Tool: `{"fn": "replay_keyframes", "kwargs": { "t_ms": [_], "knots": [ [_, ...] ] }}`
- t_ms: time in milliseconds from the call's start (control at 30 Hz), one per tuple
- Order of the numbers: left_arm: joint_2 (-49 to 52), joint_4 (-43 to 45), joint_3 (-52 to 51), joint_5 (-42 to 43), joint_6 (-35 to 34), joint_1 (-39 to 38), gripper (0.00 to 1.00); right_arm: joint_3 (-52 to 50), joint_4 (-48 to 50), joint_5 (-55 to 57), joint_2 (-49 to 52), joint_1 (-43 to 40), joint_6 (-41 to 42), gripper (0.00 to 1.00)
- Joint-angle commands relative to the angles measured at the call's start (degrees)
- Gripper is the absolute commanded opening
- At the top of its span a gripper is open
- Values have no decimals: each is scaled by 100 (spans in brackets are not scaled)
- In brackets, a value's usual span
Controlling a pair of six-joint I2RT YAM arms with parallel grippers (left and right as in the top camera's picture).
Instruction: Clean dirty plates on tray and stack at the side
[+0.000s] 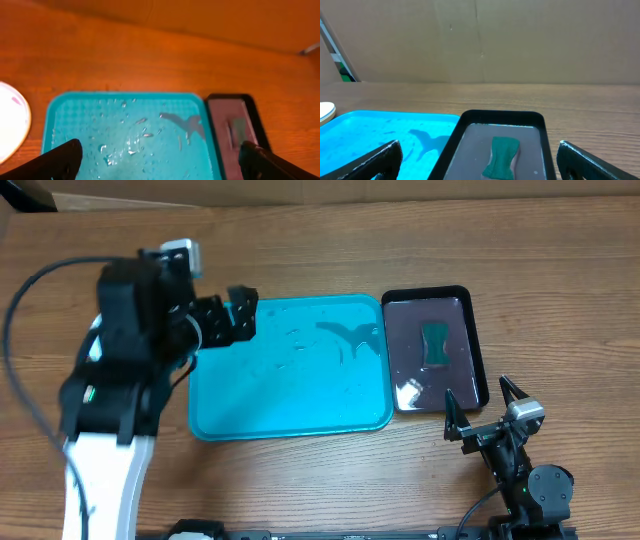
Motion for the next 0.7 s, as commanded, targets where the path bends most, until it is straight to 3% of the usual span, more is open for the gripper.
{"fn": "replay_keyframes", "kwargs": {
  "t_ms": [0,200,367,667],
  "knots": [
    [-754,52,-404,-70,107,177,100,-61,33,28,-52,-26,-20,100],
    [-2140,269,-1864,-68,83,625,100,-61,33,28,-52,-26,-20,100],
    [-3421,1134,-3261,-98,85,754,100,-61,33,28,-52,-26,-20,100],
    [-5587,5302,-5637,-225,39,745,100,-61,33,28,-52,-26,-20,100]
  ]
}}
